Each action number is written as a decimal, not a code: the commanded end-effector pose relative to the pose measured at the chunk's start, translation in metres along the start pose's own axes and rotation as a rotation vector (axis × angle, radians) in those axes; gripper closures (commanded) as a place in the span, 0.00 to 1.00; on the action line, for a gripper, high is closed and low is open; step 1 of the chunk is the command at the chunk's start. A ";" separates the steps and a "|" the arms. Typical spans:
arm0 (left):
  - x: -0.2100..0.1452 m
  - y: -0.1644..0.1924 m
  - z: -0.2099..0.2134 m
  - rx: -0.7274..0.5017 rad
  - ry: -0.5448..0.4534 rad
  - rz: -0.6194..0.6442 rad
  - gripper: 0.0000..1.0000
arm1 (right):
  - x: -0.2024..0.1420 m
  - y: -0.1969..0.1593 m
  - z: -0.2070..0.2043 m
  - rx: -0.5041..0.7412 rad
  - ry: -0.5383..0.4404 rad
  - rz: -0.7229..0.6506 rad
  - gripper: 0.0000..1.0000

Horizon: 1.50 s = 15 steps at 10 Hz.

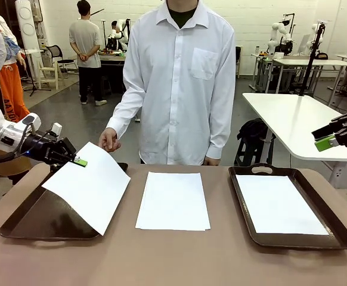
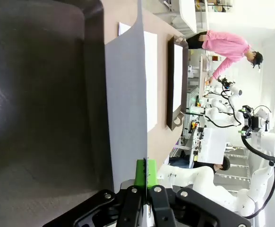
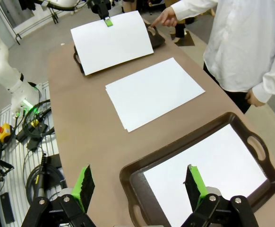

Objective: Sort the A4 documents.
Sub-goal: Place the A4 Paper in the designated Handle tray.

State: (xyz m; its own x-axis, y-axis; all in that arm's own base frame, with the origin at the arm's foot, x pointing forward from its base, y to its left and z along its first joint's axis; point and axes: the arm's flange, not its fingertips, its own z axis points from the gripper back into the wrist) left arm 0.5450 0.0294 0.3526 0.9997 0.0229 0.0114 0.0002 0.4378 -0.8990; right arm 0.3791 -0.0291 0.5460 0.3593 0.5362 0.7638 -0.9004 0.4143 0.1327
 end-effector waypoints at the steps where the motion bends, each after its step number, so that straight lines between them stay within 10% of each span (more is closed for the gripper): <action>1: -0.001 0.004 0.003 0.094 -0.001 0.015 0.99 | 0.000 0.000 -0.002 0.004 0.004 -0.001 0.00; 15: 0.017 0.038 0.022 0.371 -0.069 0.085 0.99 | 0.000 0.000 -0.002 0.004 0.004 -0.001 0.00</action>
State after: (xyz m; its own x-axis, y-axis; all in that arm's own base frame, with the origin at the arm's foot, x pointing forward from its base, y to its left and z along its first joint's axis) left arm 0.5563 0.0675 0.3286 0.9930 0.1179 -0.0005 -0.0844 0.7081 -0.7010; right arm 0.3791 -0.0290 0.5460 0.3591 0.5363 0.7638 -0.9005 0.4140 0.1327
